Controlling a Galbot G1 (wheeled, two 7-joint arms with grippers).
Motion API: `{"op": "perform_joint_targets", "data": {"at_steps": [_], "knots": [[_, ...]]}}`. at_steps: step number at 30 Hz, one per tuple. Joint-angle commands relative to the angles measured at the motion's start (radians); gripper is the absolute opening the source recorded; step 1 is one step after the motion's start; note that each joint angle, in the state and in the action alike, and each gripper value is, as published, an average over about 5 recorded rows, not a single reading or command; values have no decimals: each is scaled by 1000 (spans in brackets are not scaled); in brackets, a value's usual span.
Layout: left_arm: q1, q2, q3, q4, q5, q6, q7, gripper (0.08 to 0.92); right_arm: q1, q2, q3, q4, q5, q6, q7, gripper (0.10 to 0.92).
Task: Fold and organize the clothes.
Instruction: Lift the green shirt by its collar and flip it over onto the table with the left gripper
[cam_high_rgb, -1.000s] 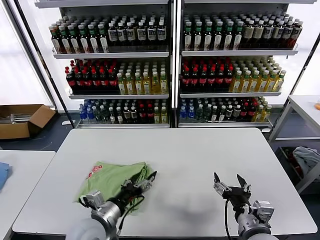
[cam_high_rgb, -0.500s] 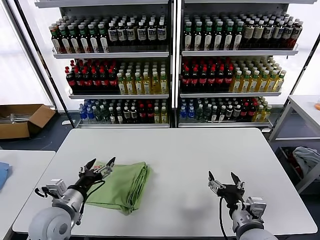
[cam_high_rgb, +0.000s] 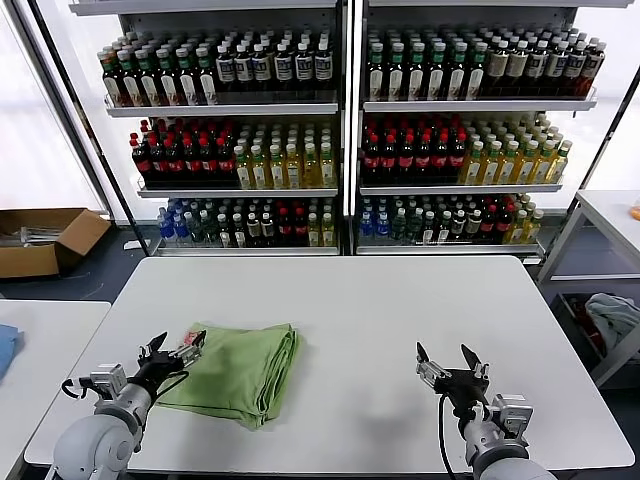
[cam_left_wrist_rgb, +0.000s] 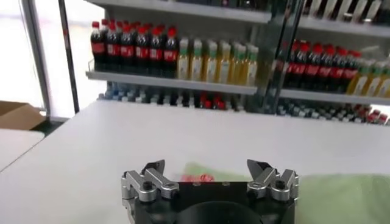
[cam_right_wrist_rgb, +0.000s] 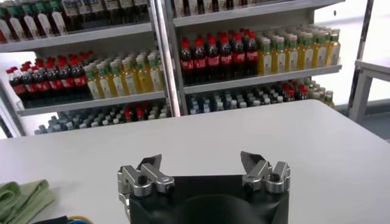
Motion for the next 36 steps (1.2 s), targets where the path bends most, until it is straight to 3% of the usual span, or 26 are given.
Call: {"op": "perform_joint_targets", "data": {"at_steps": [1,21,30,36], "knots": [[5,12,-4,91,37,-9,42,823,2,1,-4,0,-2,1,1,823],[8,-5,-1,123,-17,3,73,807,-17,8,-10,10,-18,7,-2,823],[18,-21,5,111,-15,-1,89,588,-14,11,-14,4,-20,10,-1,823],[25,-31,9,107,-2,-11,105,397,-8,11,-13,-2,-19,11,-1,823]]}}
